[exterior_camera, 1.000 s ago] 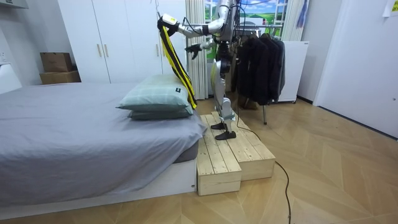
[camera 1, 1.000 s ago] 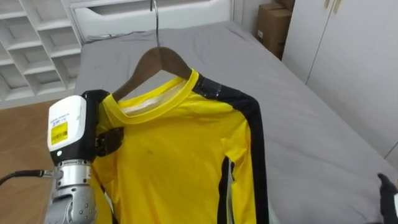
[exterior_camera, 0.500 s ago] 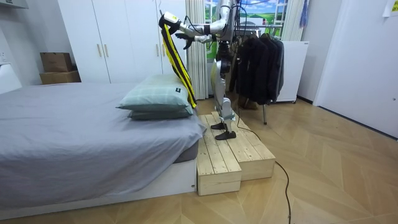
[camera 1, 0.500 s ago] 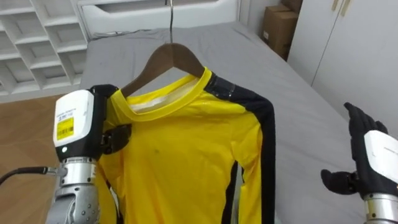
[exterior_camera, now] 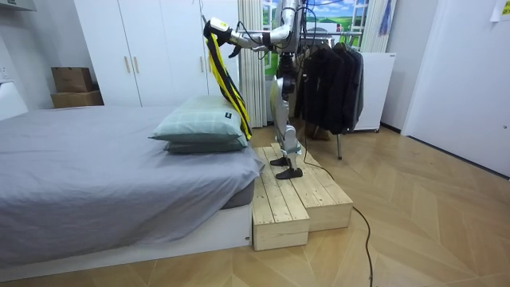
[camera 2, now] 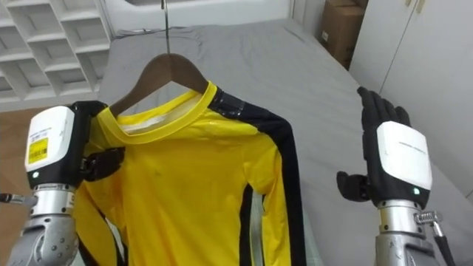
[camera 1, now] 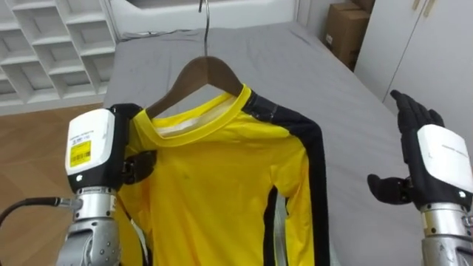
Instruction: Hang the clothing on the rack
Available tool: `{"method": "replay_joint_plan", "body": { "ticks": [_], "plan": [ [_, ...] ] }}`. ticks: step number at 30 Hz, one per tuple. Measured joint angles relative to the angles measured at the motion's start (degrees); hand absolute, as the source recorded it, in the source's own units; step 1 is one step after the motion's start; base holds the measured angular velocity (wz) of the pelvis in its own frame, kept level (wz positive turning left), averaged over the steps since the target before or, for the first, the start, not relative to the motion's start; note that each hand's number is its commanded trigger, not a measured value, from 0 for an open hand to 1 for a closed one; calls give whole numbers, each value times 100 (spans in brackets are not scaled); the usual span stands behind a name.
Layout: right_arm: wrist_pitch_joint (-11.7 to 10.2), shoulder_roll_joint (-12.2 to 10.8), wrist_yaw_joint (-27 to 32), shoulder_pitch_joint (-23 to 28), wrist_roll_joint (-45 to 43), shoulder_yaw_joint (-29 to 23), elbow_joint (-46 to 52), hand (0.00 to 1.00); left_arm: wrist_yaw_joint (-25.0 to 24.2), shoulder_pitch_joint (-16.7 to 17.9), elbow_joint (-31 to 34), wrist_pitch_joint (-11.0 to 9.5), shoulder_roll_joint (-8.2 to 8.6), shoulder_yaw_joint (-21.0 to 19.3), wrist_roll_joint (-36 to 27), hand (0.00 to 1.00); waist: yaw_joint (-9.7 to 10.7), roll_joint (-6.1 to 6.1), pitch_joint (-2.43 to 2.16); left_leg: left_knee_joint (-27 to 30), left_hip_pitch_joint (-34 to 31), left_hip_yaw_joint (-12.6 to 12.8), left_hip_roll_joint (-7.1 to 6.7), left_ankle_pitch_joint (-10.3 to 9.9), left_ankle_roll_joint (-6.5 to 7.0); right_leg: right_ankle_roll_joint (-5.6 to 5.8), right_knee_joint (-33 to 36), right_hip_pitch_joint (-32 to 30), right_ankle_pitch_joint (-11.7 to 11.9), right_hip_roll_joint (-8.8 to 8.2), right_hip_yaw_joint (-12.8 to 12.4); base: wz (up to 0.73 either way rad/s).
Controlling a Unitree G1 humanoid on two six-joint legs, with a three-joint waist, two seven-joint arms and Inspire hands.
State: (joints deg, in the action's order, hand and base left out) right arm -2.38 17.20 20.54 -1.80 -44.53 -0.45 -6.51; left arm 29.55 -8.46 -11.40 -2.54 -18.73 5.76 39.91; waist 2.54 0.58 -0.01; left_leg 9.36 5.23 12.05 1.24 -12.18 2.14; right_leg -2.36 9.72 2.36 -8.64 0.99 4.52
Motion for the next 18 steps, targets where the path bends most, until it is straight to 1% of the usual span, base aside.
{"method": "replay_joint_plan", "body": {
  "ticks": [3, 7, 11, 14, 18],
  "plan": [
    [3, -1, -81, -1, 0, 166, 62, 0, -148, 6, 181, 2, 39, 14, -102, 100, 10, -45, 23, 4, 0, 6, -1, 0, 0, 0, 2, -1, 0, 2, -9, 0],
    [3, -1, -230, -1, 4, 221, 111, 0, -236, 35, 354, 2, 120, 21, -115, 100, 6, -59, 21, 2, -5, 19, -5, 0, 0, 0, 2, -14, 0, 2, -30, 0],
    [-5, 0, -301, -1, 40, 225, 339, 0, -317, 93, 450, -1, 162, 40, -144, 100, 14, -67, 16, 1, -7, 20, 0, 0, 0, 0, -2, -16, 0, 7, -33, 0],
    [-4, -2, -312, -1, 168, 274, 404, 0, -343, 96, 473, -1, 183, 131, -218, 100, 12, -78, 13, 1, -8, 17, 3, -1, -1, 0, 5, -18, 0, 8, -27, 0],
    [2, -21, -450, 1, 404, 469, 576, 0, -396, 98, 504, -1, 251, 155, -213, 100, 13, -88, 10, 10, -41, 17, 2, -1, 0, 0, 16, -47, 0, 5, -34, 0]
  ]
}}
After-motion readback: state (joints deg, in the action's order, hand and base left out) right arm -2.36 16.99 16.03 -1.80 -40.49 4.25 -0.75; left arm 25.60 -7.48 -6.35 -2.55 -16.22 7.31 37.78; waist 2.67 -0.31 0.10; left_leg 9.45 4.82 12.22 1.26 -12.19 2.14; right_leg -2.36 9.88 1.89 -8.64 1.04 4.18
